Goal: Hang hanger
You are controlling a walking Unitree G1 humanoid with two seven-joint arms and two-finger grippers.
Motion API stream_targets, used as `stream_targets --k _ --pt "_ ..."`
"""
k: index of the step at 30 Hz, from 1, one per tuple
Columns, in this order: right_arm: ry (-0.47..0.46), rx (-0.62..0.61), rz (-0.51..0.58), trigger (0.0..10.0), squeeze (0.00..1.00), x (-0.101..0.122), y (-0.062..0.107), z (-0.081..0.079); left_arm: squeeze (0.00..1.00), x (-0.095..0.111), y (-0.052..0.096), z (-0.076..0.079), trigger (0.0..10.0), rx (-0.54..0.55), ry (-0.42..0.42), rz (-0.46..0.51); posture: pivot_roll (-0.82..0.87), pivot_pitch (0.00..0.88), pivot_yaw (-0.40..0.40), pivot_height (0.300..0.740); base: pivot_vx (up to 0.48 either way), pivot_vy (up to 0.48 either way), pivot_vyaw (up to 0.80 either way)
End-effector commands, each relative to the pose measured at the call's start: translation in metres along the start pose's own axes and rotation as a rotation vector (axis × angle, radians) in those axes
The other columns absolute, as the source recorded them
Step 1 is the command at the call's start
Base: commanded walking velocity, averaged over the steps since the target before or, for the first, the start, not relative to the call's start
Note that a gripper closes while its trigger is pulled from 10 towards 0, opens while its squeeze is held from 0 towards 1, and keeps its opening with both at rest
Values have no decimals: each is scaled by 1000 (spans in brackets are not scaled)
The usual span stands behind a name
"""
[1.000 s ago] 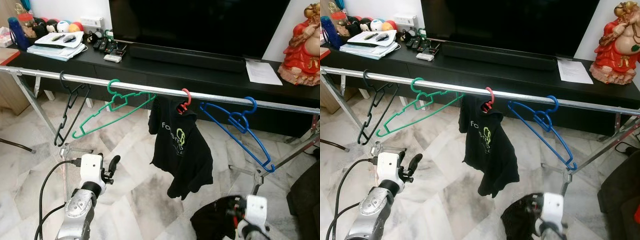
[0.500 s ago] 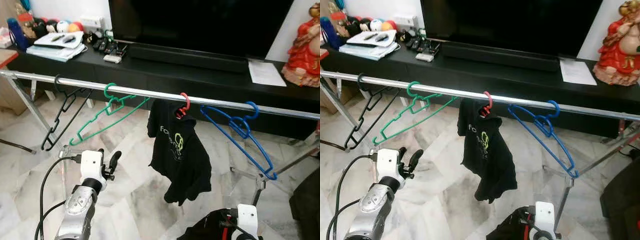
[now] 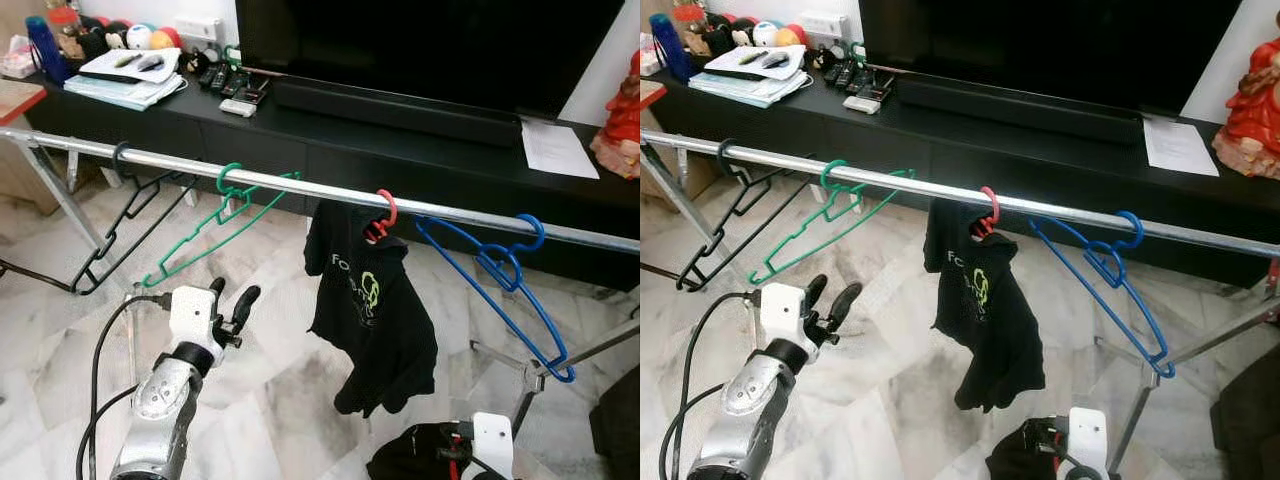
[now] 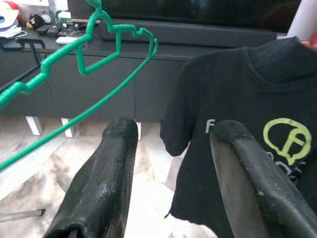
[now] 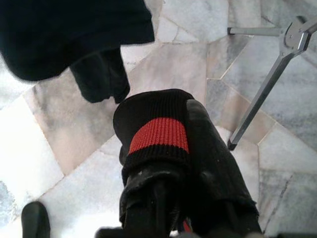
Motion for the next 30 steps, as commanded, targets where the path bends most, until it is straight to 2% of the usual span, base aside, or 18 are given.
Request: stream_targets --k 1,6,7,8,10,11,14,23,29,30 --pt "-1 -18 -36 10000 0 -12 4 6 0 -2 2 2 10000 -18 -4 -13 60 125 -35 740 0 0 0" --pt "-6 -28 -23 10000 0 -11 4 7 0 -1 2 3 10000 -22 -11 -17 60 125 -34 740 0 0 0" --pt "-13 -32 7 10000 0 -5 4 9 0 -1 3 3 10000 -21 -12 -18 60 125 -34 740 0 0 0" --pt "-39 -36 86 10000 0 13 2 11 0 -1 3 3 10000 -21 -13 -19 62 127 -36 740 0 0 0" --pt "-58 -38 181 10000 0 34 1 13 0 -2 5 2 10000 -18 -12 -23 52 125 -36 740 0 0 0" --pt "-58 -38 181 10000 0 34 1 13 0 -2 5 2 10000 -18 -12 -23 52 125 -36 740 0 0 0" --pt "-54 -29 264 10000 0 52 2 13 0 -4 6 2 10000 -19 -11 -29 44 126 -38 740 0 0 0" --pt "-21 95 404 10000 0 68 14 -9 0 -2 3 8 10000 -30 0 -24 32 127 -35 740 0 0 0" --pt "4 172 518 10000 0 91 23 -24 0 -2 4 6 10000 -26 -3 -25 30 128 -34 740 0 0 0" --pt "12 196 572 10000 0 105 28 -30 0 -1 4 6 10000 -26 -3 -24 28 129 -33 740 0 0 0"
Point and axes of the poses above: a point about 5 cm out from each wrist's last joint towards the gripper, its own y axis pointing back from the gripper into the wrist, its own x axis along the axis of the wrist's last joint, z = x × y, the point moved 6 cm from there along -y, pointing out of the wrist towards the gripper, and after that the axes turned 10 degrees about -y, right-handed, at the moved point
